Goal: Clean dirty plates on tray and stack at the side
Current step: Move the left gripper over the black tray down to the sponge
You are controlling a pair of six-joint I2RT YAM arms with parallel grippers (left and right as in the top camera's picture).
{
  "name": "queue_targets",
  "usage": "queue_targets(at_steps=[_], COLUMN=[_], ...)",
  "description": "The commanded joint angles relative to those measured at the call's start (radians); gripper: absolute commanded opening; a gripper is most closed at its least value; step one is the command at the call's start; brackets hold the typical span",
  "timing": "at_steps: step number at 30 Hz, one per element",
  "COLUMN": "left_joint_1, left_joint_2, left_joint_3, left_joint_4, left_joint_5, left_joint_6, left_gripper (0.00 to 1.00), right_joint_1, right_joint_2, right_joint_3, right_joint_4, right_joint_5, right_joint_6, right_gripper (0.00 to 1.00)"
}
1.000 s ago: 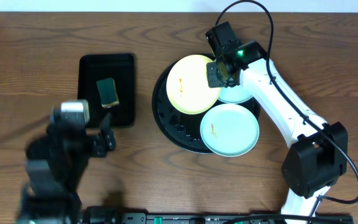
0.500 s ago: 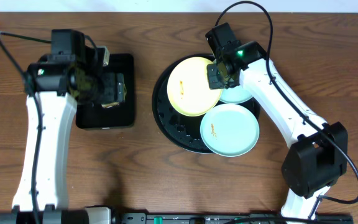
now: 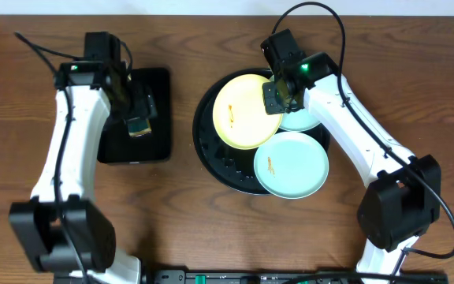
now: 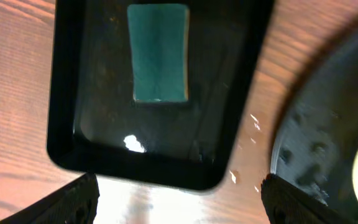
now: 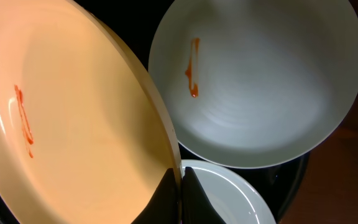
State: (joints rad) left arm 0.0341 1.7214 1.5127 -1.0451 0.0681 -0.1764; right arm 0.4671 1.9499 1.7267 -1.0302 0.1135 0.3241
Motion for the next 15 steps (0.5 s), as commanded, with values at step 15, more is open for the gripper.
queue_targets(at_steps=[15], left_joint_1=[0.011], left_joint_2=[0.327], left_joint_3=[-0.024], left_joint_4=[0.144], left_joint_5=[-0.080], left_joint_6=[-0.021], left_gripper=[0.83], right_joint_1=[0.017], right_joint_2=[-0.001], right_joint_3=[0.011], right_joint_4=[0.005], right_joint_5=[0.010], right_joint_6=[-0.015], right_gripper=[0.01])
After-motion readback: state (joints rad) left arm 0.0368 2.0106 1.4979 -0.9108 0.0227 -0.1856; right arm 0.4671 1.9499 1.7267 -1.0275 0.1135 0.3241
